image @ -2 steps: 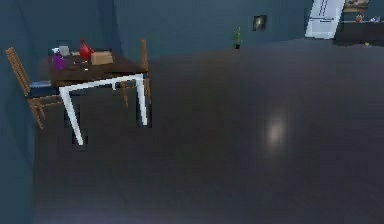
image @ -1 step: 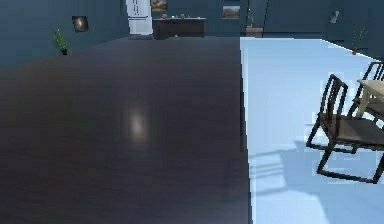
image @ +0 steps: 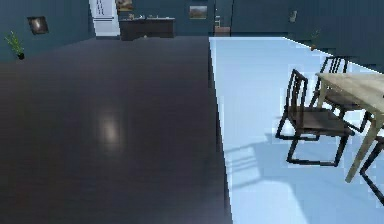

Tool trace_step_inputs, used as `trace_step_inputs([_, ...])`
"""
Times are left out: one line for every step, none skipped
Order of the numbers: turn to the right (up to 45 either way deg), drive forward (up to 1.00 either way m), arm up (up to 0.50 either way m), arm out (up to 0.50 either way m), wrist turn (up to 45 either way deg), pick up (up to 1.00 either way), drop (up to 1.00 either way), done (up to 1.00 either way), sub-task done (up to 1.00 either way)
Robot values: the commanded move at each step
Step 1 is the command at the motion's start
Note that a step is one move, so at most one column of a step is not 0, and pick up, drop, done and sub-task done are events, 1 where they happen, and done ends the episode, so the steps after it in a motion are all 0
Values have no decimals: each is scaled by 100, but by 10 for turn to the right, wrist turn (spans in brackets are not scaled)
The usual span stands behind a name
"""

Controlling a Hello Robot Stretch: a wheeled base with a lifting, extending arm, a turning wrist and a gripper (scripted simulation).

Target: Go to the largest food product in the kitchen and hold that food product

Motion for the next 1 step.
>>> trace_step_inputs([30,0,0,0,0,0,0,0,0])
